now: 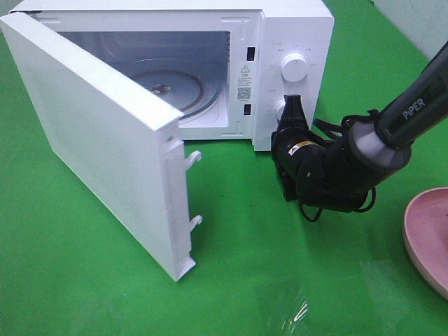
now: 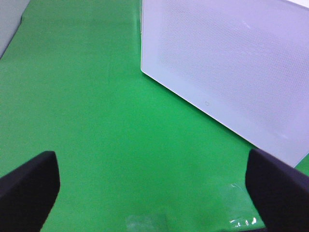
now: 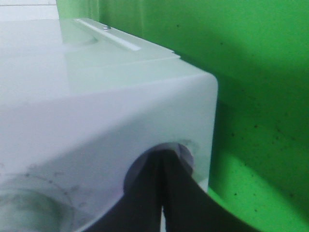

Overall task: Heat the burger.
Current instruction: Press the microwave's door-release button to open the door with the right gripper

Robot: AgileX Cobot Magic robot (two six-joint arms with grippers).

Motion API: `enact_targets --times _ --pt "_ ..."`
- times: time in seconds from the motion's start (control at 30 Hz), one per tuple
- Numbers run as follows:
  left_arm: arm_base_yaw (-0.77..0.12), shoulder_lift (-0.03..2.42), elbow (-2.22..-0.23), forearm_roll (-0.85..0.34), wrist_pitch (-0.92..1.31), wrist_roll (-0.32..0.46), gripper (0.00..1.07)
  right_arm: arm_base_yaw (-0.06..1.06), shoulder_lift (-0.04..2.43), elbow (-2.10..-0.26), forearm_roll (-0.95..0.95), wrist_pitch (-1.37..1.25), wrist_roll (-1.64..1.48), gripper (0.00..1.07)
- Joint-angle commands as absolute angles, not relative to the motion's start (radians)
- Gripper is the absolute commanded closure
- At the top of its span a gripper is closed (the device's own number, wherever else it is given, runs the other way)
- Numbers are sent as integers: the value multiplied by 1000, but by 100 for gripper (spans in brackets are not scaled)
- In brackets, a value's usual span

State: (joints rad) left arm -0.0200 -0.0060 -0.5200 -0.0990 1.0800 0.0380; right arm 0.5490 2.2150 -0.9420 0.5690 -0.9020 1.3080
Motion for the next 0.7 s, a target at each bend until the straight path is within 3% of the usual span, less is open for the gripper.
enact_targets --times 0.03,0.37,0.7 --pt "-20 -20 -516 -100 1069 34 10 482 2209 -1054 492 -1161 1294 107" --pt "-20 -20 -516 -100 1069 34 10 482 2201 -1046 469 -1084 1305 107" --pt "-20 -20 -516 -100 1069 34 10 494 2121 -897 461 -961 1331 107"
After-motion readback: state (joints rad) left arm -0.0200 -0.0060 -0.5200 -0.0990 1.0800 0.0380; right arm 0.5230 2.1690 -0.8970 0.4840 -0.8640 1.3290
